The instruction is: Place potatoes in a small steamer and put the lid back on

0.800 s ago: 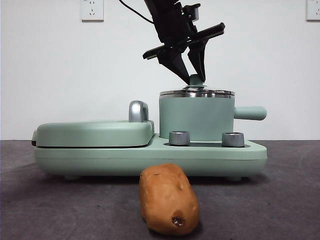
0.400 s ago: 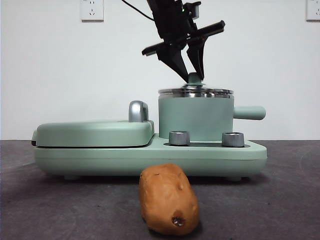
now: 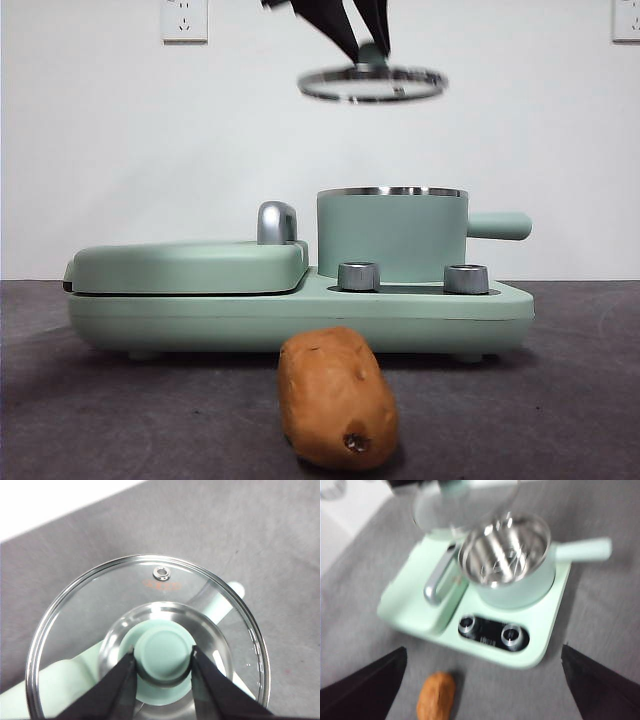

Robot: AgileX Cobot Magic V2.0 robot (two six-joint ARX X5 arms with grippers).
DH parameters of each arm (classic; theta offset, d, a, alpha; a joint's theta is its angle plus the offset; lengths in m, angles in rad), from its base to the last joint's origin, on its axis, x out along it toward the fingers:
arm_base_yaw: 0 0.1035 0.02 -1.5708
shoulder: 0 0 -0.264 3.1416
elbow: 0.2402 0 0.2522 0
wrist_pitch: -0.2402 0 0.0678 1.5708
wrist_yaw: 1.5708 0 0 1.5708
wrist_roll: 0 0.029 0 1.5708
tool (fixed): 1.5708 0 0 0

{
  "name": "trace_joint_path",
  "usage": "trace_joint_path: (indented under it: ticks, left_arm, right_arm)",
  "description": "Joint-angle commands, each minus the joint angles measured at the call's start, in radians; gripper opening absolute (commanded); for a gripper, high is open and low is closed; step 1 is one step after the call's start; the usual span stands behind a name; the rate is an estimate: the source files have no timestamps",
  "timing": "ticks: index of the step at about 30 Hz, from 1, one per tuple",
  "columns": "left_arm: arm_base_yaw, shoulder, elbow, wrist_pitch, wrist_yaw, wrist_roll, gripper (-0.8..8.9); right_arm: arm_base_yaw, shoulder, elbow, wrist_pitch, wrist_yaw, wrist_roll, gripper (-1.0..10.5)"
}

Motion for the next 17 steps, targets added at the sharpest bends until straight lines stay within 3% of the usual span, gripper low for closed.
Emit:
trace_joint_path:
  ticks: [1, 11, 17]
  left_arm:
    - [0.016, 0.010, 0.121, -0.030, -0.006, 0.018, 0.07]
    - [0.139, -0.018, 0.232, -0.137, -0.009, 0.018, 0.07]
    - [0.226, -0.023, 0.232, -0.162, -0.009, 0.013, 0.07]
  right_arm:
    - [0.095, 0.063, 0.038, -0.047, 0.052, 0.028, 4.9]
    - [0.523, 0.324, 0.044, -0.023, 0.287, 0.234, 4.9]
    - [0.696, 0.513, 0.044, 0.048, 0.351, 0.310, 4.9]
